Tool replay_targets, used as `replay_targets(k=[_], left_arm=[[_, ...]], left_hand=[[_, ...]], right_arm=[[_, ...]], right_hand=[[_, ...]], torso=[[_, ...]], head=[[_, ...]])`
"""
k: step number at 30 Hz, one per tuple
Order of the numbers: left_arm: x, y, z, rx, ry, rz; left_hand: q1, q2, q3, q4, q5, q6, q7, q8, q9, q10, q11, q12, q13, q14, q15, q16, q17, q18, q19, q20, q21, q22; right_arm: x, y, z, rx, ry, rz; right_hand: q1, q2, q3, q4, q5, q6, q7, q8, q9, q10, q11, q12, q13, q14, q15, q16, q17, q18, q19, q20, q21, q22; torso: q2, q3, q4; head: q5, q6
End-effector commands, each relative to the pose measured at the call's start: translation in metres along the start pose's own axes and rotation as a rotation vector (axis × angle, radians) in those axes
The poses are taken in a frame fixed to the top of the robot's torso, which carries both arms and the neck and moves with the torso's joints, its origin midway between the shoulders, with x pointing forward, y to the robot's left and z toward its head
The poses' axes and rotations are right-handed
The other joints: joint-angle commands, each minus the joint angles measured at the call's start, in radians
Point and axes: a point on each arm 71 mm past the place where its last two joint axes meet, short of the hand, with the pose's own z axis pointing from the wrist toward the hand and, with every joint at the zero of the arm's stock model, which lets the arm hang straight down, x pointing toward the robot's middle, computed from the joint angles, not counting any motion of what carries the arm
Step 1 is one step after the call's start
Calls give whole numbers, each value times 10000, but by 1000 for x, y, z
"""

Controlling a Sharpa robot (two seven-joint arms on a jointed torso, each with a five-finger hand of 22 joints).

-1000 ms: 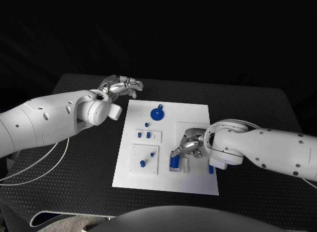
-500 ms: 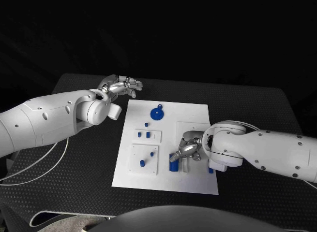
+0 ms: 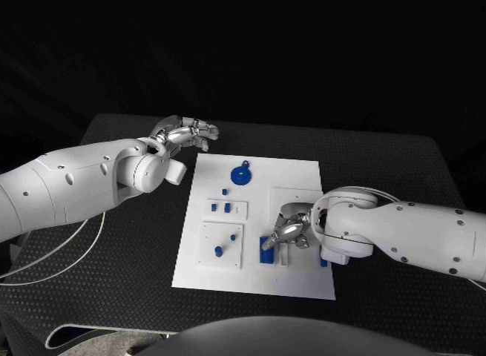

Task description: Assemble the parts on the task board

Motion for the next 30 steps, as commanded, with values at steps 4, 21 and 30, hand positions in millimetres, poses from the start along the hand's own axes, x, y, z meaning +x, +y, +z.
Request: replay_targets(k=[4, 21, 30], left_arm=[[1, -1, 0, 41, 126, -59], [0, 0, 0, 3, 89, -48], [-3, 0, -1, 2, 34, -36]], left_hand=[[-92, -9, -24, 76, -43, -92, -6, 43, 14, -79, 27, 64, -10, 4, 41, -48, 12, 132, 72, -95, -45, 179], [-126, -36, -29, 134, -43, -192, 33, -8, -6, -113, 36, 61, -17, -6, 47, -58, 15, 136, 68, -91, -59, 182], [-126, -38, -27, 142, -44, -199, 36, -11, -7, -118, 37, 62, -17, -8, 49, -60, 16, 136, 65, -89, -62, 183]], right_arm=[[7, -11, 2, 225, -150, -408], [-10, -20, -19, -1271, -2423, -1391], [-21, -20, -32, -3765, -4010, -2532]], right_hand=[[-268, -167, -6, 240, -152, -64, 65, -210, -21, -76, -29, -58, 26, -99, -2, -86, -23, 338, -76, 13, 57, -35], [-924, 252, -2558, -988, 718, -300, 46, -286, 132, -232, -56, -127, 124, -272, -66, -190, -31, 338, -321, -247, -3, -161], [924, 87, -2501, -1951, 1080, -986, 315, -655, 45, -448, 201, -154, 183, -431, 164, -334, -58, 336, -452, -207, -103, -255]], torso=[[-3, 2, 5], [2, 7, -5], [4, 2, -15]], head=[[-10, -7], [35, 38], [40, 58]])
